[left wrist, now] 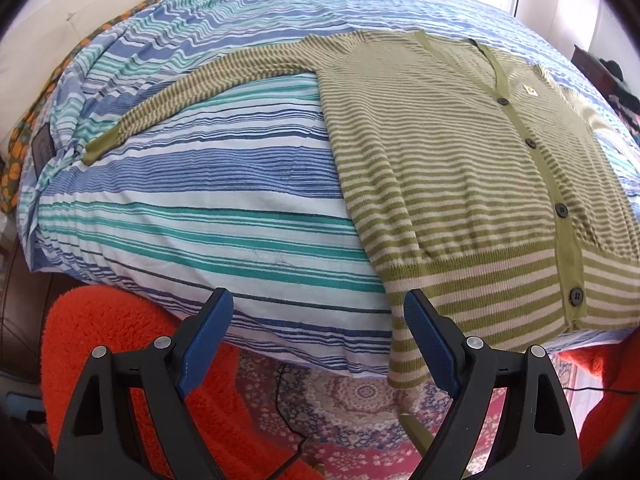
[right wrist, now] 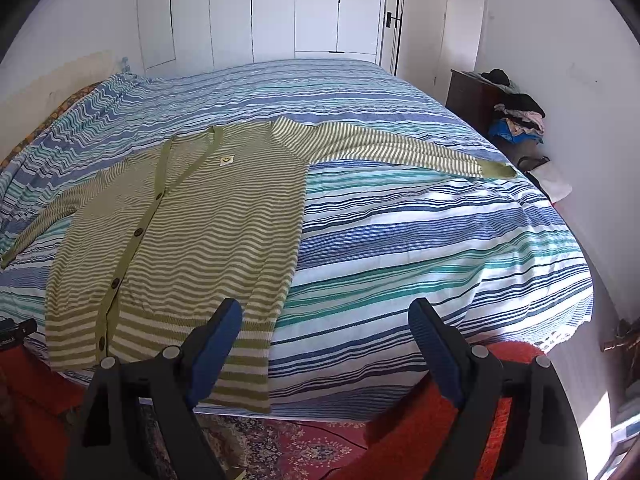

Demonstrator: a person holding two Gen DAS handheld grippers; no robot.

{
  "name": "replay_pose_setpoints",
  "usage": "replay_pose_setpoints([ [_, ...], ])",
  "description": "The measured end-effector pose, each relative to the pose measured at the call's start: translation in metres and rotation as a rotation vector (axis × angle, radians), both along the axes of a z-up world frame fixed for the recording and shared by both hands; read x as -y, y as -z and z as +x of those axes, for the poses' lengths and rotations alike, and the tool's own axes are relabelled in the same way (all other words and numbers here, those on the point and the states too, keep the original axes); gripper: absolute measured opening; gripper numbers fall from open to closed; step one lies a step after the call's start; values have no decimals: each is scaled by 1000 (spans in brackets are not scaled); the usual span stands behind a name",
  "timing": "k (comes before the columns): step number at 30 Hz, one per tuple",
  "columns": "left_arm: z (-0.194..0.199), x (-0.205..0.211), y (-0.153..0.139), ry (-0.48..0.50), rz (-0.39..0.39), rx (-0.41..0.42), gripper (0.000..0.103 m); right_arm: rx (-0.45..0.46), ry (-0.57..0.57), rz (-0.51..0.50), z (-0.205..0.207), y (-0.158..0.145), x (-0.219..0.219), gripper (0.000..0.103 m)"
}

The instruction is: Fold small clothes

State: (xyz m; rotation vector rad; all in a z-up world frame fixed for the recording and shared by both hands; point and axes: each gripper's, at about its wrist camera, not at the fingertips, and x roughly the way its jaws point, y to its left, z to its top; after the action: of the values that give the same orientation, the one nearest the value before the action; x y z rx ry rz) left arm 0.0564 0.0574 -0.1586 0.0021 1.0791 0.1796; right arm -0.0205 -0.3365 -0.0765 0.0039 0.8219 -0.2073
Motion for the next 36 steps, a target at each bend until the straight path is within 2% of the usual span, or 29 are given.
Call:
replay_pose_setpoints([
  [13, 1, 13, 0, 38, 52, -7, 89, -18, -3, -3, 1, 4, 0, 85],
  [18, 2, 16, 4, 23, 125, -17, 89, -26, 3, 10, 1, 6, 3, 85],
  [20, 2, 13, 6, 17, 116, -32, 89, -31, 4, 17, 2, 7, 4, 85],
  [22, 3, 7, 8, -1, 95, -42, 89, -39, -9, 56, 5, 7, 7, 85],
  [24, 4, 0, 7, -24, 69, -40, 89, -31, -37, 156, 13, 4, 18, 85],
  [26, 6, -6, 6, -50, 39, -36, 89, -4, -65, 255, 27, -1, 36, 85],
  [28, 7, -11, 6, -77, 6, -27, 89, 14, -72, 280, 51, -13, 63, 85],
  [30, 9, -15, 7, -105, -15, -29, 89, 72, -35, 308, 78, -36, 105, 85],
  [34, 13, -20, 11, -148, -36, -34, 89, 235, 116, 407, 126, -82, 225, 85],
  [36, 16, -21, 15, -166, -33, -50, 89, 234, 193, 463, 151, -85, 294, 92],
])
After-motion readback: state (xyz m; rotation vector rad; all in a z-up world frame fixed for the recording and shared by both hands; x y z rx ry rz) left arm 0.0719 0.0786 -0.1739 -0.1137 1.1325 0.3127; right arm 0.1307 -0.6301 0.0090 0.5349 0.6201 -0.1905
